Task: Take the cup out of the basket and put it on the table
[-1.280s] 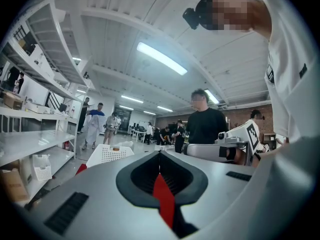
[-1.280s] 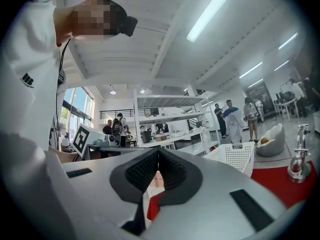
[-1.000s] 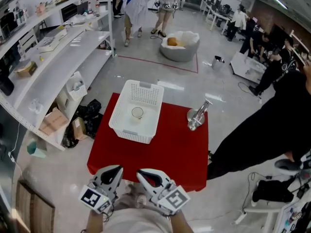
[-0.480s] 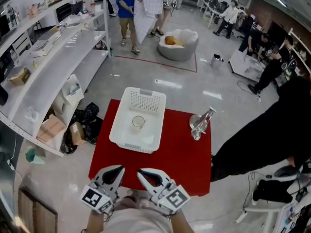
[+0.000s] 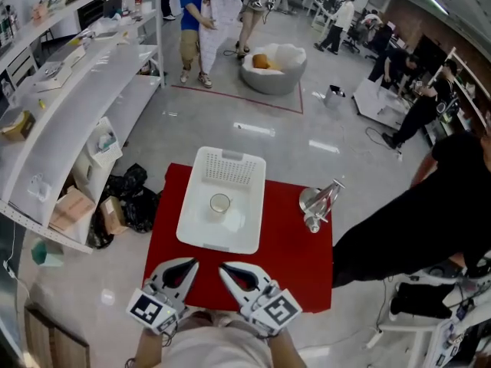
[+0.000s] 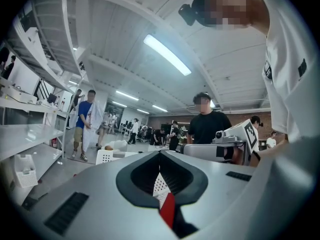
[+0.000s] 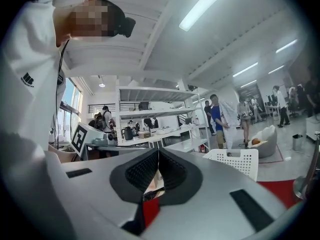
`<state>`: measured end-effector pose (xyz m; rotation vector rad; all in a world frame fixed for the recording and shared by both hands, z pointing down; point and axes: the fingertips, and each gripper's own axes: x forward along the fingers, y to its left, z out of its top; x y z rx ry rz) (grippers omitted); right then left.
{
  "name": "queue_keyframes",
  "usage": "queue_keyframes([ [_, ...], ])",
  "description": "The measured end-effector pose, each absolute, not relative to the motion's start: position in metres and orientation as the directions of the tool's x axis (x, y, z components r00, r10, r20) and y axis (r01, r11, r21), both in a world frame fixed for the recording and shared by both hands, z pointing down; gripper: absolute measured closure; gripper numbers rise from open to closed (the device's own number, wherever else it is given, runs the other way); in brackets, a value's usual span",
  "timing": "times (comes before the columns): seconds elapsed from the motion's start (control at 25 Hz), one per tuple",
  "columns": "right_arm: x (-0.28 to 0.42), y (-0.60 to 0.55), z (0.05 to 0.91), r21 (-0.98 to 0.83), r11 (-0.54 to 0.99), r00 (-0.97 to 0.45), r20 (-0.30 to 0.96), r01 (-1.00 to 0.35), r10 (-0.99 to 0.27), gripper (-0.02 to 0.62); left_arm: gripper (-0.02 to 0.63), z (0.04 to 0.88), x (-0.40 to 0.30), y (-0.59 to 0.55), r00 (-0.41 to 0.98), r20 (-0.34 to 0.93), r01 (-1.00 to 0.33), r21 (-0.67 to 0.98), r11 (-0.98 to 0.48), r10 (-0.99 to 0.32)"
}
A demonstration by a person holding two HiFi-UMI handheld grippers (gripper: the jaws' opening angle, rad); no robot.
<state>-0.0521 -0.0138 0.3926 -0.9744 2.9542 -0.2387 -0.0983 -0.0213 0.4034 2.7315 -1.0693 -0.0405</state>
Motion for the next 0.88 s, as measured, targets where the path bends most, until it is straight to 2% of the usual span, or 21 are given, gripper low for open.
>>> queue_keyframes([
  [0.44,-0.056,-0.051,0.403,-0.142,0.755,-0.767,0.062,-0.64,-0.639,0.588,0.595,0.41,-0.107,-0.061,0.762,0.045,-0.638,0.22,-0.738,-0.646],
  [0.88,-0.047,-0.105,0.432,-0.086,0.791,-0.792,0.149,-0.606,-0.592,0.586,0.595,0.426,-0.097,-0.101,0.743,0.064,-0.659,0.236,-0.714,-0.666],
])
